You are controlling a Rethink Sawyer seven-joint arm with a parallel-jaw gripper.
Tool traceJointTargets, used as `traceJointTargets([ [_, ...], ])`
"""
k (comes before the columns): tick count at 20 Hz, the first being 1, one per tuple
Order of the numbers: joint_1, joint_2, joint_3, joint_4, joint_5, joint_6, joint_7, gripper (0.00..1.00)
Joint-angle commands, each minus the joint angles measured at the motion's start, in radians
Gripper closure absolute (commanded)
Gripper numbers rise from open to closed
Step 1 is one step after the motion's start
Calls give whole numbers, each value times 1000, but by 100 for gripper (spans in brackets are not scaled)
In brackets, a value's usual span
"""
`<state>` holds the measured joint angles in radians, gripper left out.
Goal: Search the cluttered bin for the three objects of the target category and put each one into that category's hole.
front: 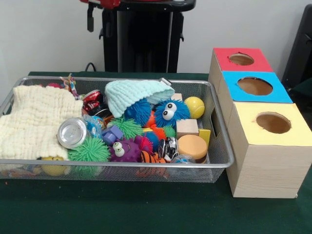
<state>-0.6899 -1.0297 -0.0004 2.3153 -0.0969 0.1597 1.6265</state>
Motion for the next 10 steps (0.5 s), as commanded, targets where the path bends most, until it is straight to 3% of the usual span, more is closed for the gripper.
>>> traceJointTargets([
  [1,24,120,59,-218,58,123,118,0],
  [10,14,105,72,-211,58,173,99,0],
])
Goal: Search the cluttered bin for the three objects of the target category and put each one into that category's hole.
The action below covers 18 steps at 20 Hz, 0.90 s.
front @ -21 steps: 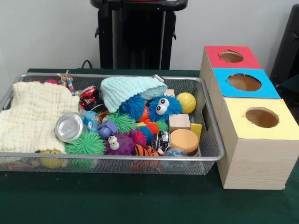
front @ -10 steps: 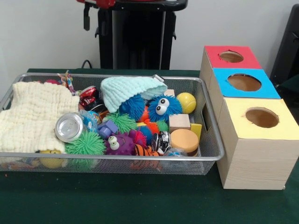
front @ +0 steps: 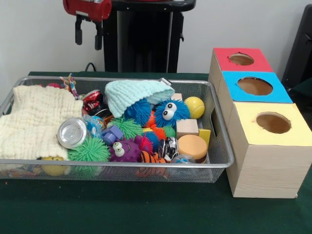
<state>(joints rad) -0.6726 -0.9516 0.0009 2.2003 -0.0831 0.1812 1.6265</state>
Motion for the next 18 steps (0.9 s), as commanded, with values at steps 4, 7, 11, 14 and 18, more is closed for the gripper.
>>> traceJointTargets([
  [4,-25,-31,76,-35,68,192,108,0],
  [7,-41,-91,78,38,78,225,97,0],
  [11,-17,-147,38,117,79,222,125,0],
  [14,-45,-192,57,162,59,224,63,0],
  [18,-60,-220,60,197,74,209,73,0],
])
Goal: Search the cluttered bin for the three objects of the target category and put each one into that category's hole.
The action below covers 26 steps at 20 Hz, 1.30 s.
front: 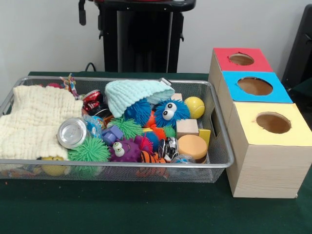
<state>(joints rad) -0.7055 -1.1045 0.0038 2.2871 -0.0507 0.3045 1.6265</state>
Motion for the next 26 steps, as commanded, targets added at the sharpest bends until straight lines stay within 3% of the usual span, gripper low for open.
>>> traceJointTargets([
  [1,-20,-66,50,103,38,95,77,0],
  [12,67,59,19,-41,7,89,131,0],
  [16,68,171,23,-1,9,-89,178,0],
  [21,92,399,24,-36,9,-345,237,0],
  [24,95,494,33,-70,9,-429,233,0],
  [26,96,508,36,-84,13,-428,213,0],
])
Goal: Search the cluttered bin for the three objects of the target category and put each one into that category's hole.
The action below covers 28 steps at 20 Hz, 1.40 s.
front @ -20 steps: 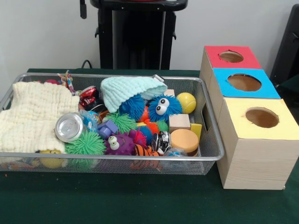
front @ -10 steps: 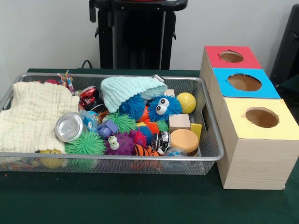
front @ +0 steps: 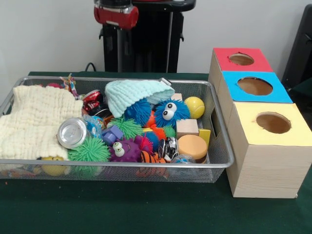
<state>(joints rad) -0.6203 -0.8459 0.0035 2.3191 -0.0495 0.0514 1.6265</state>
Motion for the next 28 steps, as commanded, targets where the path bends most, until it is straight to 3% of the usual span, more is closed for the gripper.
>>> traceJointTargets([
  [1,13,258,34,-122,18,-178,208,0],
  [6,16,292,27,-152,39,-179,178,0],
  [13,4,355,30,-243,11,-166,112,0],
  [28,59,265,-25,-331,54,62,95,0],
])
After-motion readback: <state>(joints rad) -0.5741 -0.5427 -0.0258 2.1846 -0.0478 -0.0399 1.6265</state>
